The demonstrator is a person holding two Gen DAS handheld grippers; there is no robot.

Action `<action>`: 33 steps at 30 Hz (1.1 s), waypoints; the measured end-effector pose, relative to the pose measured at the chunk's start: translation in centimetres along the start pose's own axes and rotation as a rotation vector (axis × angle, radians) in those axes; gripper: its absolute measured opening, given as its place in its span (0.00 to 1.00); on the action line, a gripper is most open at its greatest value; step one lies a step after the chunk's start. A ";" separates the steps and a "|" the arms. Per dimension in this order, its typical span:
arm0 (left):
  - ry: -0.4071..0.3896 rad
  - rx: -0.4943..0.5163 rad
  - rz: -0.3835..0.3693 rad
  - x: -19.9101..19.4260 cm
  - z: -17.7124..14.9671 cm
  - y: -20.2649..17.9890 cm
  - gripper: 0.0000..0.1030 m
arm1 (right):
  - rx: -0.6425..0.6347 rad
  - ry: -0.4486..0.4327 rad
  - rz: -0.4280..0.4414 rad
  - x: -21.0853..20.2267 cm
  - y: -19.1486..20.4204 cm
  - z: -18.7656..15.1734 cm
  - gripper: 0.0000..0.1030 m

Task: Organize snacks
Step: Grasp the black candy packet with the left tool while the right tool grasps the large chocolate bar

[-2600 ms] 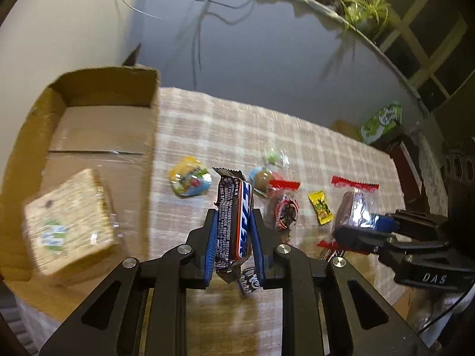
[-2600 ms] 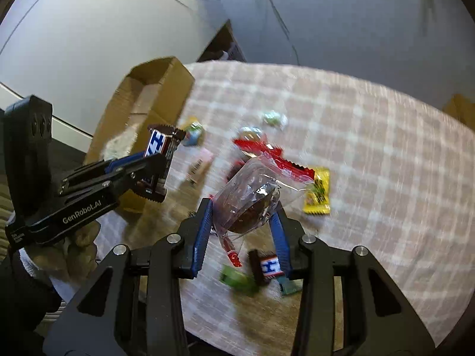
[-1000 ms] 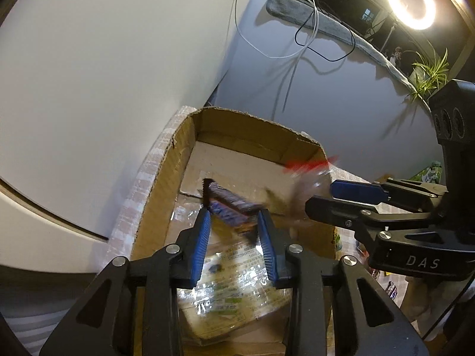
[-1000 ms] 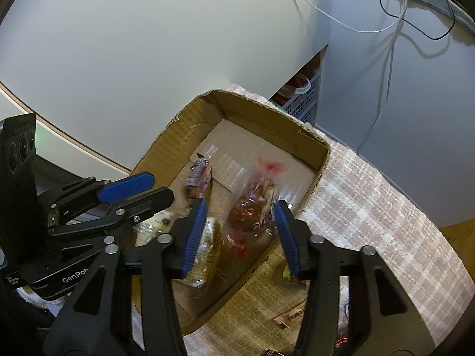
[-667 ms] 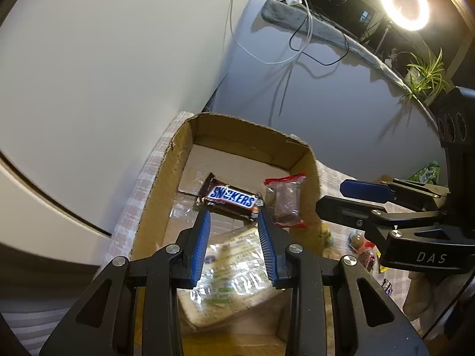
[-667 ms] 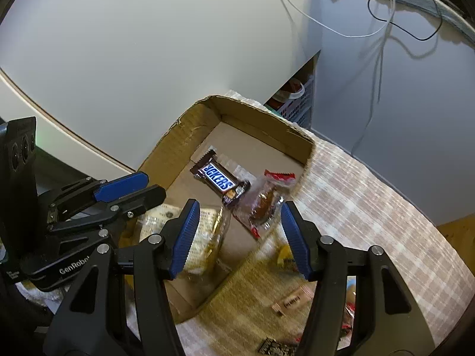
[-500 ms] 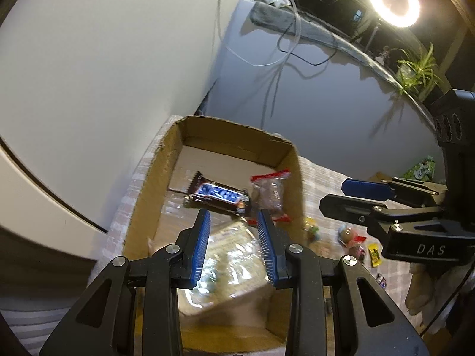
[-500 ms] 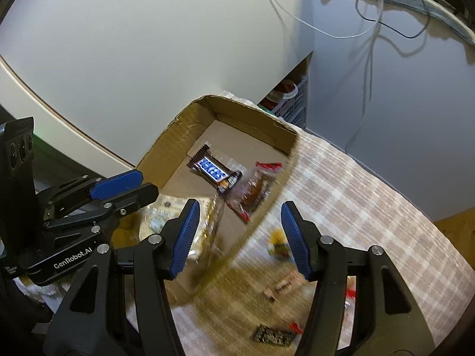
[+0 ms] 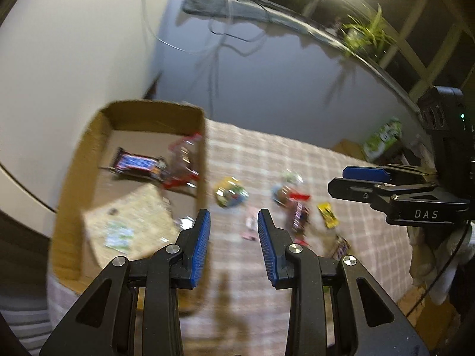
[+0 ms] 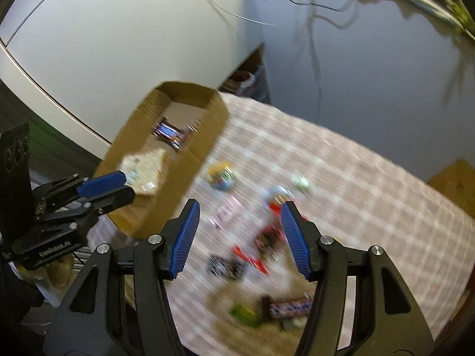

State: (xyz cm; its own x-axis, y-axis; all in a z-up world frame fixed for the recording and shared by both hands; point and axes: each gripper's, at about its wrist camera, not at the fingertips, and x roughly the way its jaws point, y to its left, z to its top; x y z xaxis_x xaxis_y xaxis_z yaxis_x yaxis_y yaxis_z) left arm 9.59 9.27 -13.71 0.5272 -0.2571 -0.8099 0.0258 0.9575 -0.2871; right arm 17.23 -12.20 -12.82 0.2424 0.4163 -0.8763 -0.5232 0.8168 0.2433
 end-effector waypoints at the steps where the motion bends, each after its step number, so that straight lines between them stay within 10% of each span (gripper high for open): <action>1: 0.013 0.011 -0.012 0.3 -0.4 -0.7 0.31 | 0.011 0.007 -0.010 -0.2 -0.6 -0.8 0.58; 15: 0.195 0.162 -0.083 5.6 -5.0 -5.5 0.31 | 0.227 0.155 0.023 1.3 -5.4 -9.8 0.58; 33: 0.284 0.320 -0.076 10.7 -6.0 -7.5 0.31 | 0.396 0.205 0.016 6.0 -6.5 -9.8 0.56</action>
State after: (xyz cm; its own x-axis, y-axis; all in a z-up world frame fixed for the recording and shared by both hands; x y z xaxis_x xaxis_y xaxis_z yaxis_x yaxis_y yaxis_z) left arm 9.94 -1.45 -23.27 0.2598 -0.3115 -0.9140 0.3412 0.9151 -0.2149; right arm 14.09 -18.95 -23.78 0.0492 0.3745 -0.9259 -0.1630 0.9176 0.3625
